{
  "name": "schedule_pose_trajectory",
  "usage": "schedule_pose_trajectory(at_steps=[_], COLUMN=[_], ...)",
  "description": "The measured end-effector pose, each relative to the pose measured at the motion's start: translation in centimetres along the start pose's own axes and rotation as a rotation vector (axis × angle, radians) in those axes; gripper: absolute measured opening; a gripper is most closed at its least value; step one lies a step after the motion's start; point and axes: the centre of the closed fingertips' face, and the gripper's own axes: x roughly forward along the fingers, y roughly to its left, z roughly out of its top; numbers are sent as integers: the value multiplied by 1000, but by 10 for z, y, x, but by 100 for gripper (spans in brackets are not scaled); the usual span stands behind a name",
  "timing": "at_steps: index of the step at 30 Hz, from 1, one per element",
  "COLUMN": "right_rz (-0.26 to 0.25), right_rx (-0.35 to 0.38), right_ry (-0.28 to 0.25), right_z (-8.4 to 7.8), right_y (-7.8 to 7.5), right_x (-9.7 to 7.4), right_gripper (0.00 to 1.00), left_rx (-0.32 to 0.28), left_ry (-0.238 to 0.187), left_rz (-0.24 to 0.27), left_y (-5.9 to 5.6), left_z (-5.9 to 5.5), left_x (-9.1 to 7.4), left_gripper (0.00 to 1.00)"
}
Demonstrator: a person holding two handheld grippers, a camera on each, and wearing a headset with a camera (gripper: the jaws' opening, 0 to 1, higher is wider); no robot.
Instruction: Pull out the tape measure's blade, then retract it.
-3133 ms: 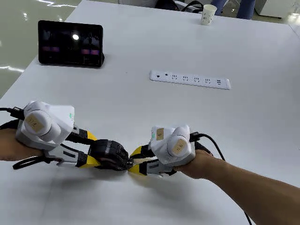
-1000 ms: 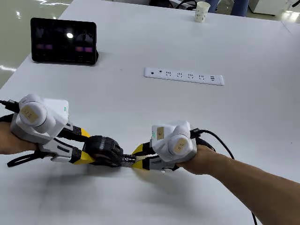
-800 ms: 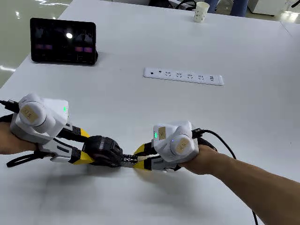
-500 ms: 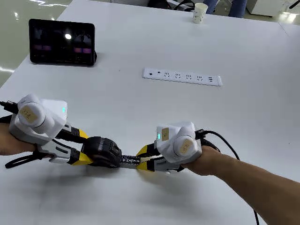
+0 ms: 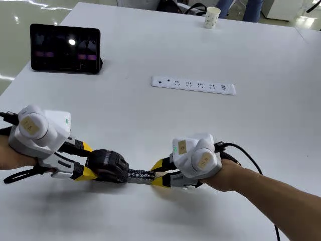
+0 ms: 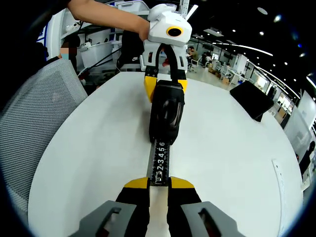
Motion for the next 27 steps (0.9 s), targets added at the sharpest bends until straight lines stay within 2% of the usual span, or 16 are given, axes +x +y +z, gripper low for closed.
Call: schedule_pose_trajectory(at_steps=[27], right_rz=[-10], right_rx=[19], right_ry=[15], right_z=[-16], right_y=[2], right_x=[-17], right_gripper=[10], left_rx=[-3], left_ry=[14], left_rz=[-4], left_y=[0], left_z=[-2], left_x=[0], left_gripper=[24])
